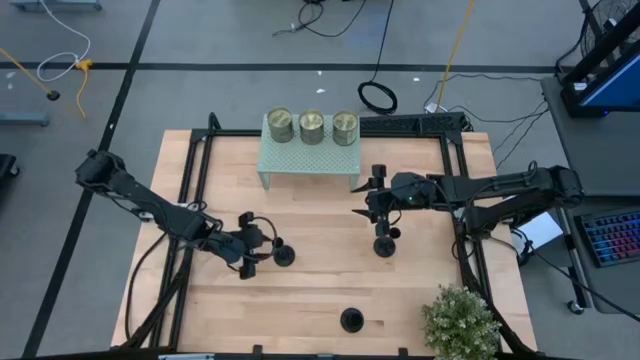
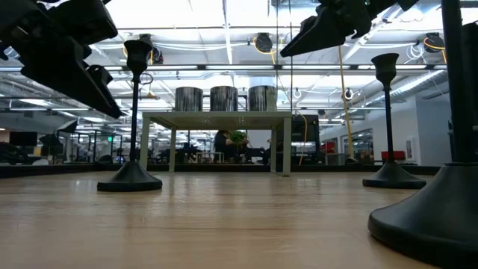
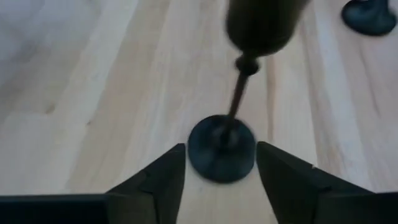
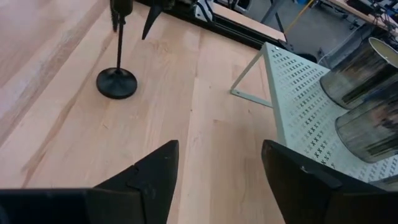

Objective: Pick & Place candle stick holders
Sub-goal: Put the top left black candle holder on the shelf

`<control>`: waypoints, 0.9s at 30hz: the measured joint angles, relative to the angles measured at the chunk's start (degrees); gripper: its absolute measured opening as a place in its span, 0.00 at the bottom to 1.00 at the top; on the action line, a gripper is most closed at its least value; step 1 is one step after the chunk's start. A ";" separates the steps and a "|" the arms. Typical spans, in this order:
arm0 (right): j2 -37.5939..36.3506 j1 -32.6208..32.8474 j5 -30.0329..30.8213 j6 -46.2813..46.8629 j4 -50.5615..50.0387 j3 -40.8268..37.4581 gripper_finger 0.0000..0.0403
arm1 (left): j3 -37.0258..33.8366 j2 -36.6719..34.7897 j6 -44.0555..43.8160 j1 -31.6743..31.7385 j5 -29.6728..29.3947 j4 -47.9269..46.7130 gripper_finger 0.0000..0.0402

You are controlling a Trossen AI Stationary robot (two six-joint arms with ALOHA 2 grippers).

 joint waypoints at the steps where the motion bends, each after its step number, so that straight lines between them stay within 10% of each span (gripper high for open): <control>1: 0.00 0.01 0.00 0.00 0.07 -0.02 0.56 | -0.26 1.07 0.41 0.00 0.16 2.28 0.53; 9: 0.00 -0.01 0.00 -0.03 0.33 -0.02 0.56 | -2.24 11.61 6.24 0.21 -1.98 20.21 0.54; 21: 0.02 -0.01 0.00 0.00 0.33 -0.02 0.56 | -2.07 12.86 5.96 3.37 -0.37 22.65 0.05; 27: 0.02 -0.01 -0.01 -0.29 1.43 -0.02 0.56 | -0.55 9.61 4.42 4.09 0.16 22.65 0.05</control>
